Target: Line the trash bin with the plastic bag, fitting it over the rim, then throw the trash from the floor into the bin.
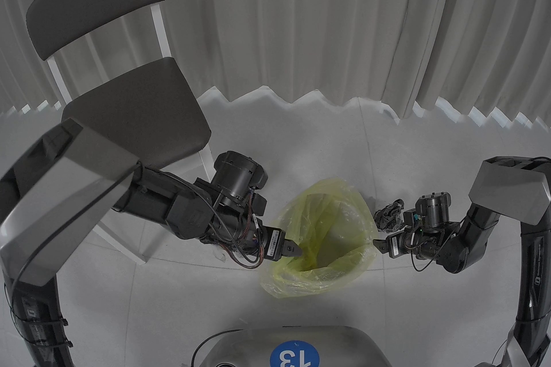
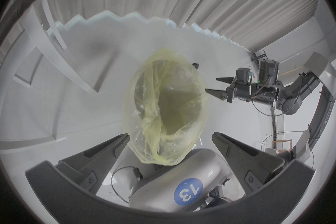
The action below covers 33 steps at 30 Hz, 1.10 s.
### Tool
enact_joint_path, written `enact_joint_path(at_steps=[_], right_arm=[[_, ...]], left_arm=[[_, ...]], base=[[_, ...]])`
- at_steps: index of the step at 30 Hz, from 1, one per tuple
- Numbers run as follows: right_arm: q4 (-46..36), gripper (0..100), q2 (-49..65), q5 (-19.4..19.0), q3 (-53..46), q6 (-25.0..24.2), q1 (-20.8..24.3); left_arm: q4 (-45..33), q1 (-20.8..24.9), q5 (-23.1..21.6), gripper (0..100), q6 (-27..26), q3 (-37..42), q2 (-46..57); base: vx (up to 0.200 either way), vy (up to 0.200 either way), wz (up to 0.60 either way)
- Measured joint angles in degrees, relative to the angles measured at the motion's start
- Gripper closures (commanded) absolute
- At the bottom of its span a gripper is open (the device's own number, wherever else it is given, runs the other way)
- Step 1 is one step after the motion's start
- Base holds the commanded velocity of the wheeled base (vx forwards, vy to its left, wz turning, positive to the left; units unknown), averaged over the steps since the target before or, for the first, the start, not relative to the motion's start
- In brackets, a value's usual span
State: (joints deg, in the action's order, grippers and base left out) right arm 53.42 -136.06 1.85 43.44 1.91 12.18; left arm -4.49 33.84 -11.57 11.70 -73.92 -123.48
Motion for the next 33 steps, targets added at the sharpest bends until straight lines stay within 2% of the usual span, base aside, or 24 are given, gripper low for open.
enact_joint_path(at_steps=[12, 17, 22, 26, 33], right_arm=[[0.2, 0, -0.9, -0.1, -0.6, 0.0, 0.5], [0.1, 0, -1.0, -0.1, -0.7, 0.0, 0.5], [0.1, 0, -1.0, -0.1, -1.4, 0.0, 0.4], [0.2, 0, -1.0, -0.2, -2.1, 0.0, 0.1], [0.2, 0, -1.1, -0.2, -2.3, 0.0, -0.3]], left_arm=[[-0.1, -2.7, 0.7, 0, -8.4, -1.8, -7.2], [-0.6, -4.1, 2.2, 0, -9.7, -5.5, -10.4], [-6.2, -6.2, 3.0, 0, -12.3, -8.9, -12.7], [-7.8, -8.1, 3.1, 0, -15.0, -10.0, -13.7], [-8.1, -8.7, 3.1, 0, -15.2, -12.8, -15.7]], base=[[0.0, 0.0, 0.0], [0.0, 0.0, 0.0], [0.0, 0.0, 0.0], [0.0, 0.0, 0.0], [0.0, 0.0, 0.0]])
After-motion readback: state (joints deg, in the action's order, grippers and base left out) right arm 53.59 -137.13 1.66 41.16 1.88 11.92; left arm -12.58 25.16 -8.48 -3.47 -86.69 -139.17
